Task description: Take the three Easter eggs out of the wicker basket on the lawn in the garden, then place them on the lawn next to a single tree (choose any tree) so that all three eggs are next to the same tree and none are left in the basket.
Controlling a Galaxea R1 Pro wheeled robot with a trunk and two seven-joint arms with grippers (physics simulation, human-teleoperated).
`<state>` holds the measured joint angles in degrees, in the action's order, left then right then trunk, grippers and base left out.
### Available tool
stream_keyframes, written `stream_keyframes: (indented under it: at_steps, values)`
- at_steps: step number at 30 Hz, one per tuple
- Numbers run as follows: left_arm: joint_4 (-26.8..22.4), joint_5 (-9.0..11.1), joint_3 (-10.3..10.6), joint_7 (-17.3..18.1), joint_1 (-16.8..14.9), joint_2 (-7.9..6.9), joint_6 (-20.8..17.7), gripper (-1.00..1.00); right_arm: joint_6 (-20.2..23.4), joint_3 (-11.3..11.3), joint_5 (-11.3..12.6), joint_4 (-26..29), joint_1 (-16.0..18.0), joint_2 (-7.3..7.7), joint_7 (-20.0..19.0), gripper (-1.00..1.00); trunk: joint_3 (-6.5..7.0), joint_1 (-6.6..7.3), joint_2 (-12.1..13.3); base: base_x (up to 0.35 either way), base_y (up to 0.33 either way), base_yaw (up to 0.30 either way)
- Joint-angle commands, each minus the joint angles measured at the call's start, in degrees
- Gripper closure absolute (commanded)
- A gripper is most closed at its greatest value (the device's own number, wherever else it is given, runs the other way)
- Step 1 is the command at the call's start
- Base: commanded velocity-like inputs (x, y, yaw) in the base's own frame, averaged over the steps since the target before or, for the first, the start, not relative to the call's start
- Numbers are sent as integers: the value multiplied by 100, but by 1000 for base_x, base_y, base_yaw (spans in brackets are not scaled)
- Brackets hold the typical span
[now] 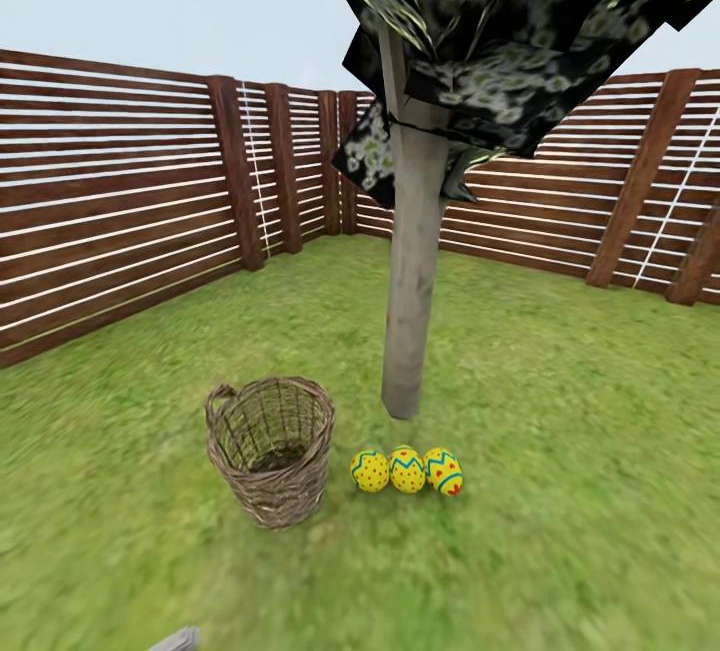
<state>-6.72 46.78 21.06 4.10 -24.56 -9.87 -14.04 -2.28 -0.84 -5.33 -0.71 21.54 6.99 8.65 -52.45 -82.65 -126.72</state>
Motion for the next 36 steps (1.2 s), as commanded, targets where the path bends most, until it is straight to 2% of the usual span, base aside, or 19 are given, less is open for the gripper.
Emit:
stream_keyframes:
  at_steps: [1, 7, 11, 17, 19, 36]
  values:
    - [-5, 51, 47, 6, 0, -2, -20, -100, -9, -4, -56, -8, 3, -2, 23, -100, 14, 24, 39, 0, 0, 0]
    - [88, 45, 47, 1, 4, 13, -16, -100, -9, -4, -56, -8, 3, -2, 23, -100, 121, 155, 280, 0, 0, 0]
    - [165, 35, 47, 0, 4, 96, -12, -100, -9, -4, -56, -8, 1, 2, 23, -100, 193, 243, 441, 0, 0, 0]
    - [185, -251, 47, -5, 4, 124, 4, -100, -9, -4, -59, -8, 2, 2, 23, -100, 301, 375, 681, 0, 0, 0]
    - [187, -279, 47, -6, 4, 125, 44, -100, -9, -4, -58, -8, 1, -1, 23, -100, 337, 419, 761, 0, 0, 0]
    - [199, -292, 47, -4, 4, 118, 77, -100, -9, -4, -56, -8, 1, 1, 23, -100, 642, 792, 1443, 0, 0, 0]
